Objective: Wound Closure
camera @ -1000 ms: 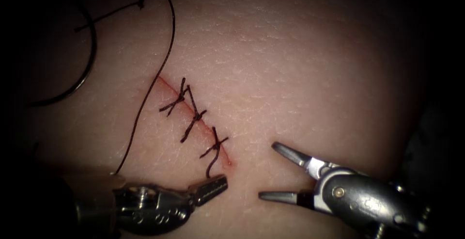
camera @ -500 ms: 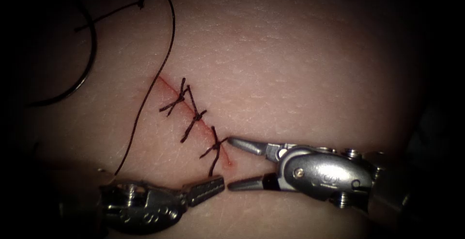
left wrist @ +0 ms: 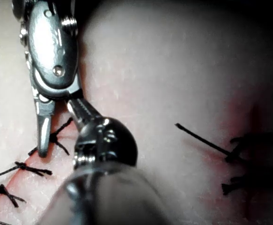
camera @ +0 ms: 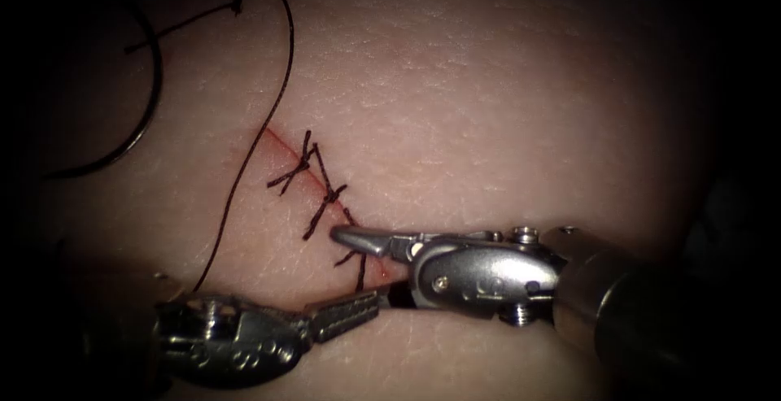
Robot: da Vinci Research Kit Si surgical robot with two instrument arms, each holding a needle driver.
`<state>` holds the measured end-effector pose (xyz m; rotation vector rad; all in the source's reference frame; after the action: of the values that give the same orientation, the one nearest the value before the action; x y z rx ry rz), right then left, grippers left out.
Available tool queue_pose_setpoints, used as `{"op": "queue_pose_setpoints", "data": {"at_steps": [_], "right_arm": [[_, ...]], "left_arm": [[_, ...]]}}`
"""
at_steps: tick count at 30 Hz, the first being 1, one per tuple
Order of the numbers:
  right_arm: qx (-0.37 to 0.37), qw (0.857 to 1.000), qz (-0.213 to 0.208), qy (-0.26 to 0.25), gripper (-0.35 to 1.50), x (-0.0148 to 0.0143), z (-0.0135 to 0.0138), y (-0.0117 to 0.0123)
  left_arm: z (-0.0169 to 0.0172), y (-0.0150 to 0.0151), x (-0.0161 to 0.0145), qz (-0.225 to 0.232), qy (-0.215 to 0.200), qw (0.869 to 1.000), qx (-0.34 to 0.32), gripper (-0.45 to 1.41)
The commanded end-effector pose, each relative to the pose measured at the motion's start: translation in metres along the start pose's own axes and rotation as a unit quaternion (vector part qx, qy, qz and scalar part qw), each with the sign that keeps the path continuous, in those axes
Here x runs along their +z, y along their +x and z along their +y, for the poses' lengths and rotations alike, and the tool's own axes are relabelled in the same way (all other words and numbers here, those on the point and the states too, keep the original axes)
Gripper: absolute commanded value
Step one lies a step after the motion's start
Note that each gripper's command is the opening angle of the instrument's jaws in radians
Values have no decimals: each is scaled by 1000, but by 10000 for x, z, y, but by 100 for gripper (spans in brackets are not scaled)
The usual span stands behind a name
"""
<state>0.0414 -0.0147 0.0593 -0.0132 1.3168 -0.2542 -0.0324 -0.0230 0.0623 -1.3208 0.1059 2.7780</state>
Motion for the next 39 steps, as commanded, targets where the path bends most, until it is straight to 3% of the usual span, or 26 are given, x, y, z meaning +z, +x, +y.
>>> {"op": "queue_pose_setpoints", "data": {"at_steps": [1, 26, 28, 30, 38, 39], "right_arm": [[-1, 1000, 5, 2, 106, 14, -3, -1], [-4, 1000, 14, 5, 98, 42, 0, 13], [-5, 1000, 15, 6, 64, 42, -2, 12], [-6, 1000, 17, 8, -35, 41, -4, 12], [-22, 1000, 7, 3, -35, 39, -5, 12], [-19, 1000, 6, 2, 2, 37, -5, 12]], "left_arm": [[8, -4, 7, 0, -2, 1000, 0, -45], [10, -3, 8, 5, -4, 1000, 4, -45], [11, -3, 8, 5, -5, 1000, 4, -45], [11, -3, 8, 5, -5, 1000, 4, -45], [13, -3, 6, 7, -6, 1000, 2, -45], [13, -2, 4, 8, -8, 1000, 3, -45]]}}
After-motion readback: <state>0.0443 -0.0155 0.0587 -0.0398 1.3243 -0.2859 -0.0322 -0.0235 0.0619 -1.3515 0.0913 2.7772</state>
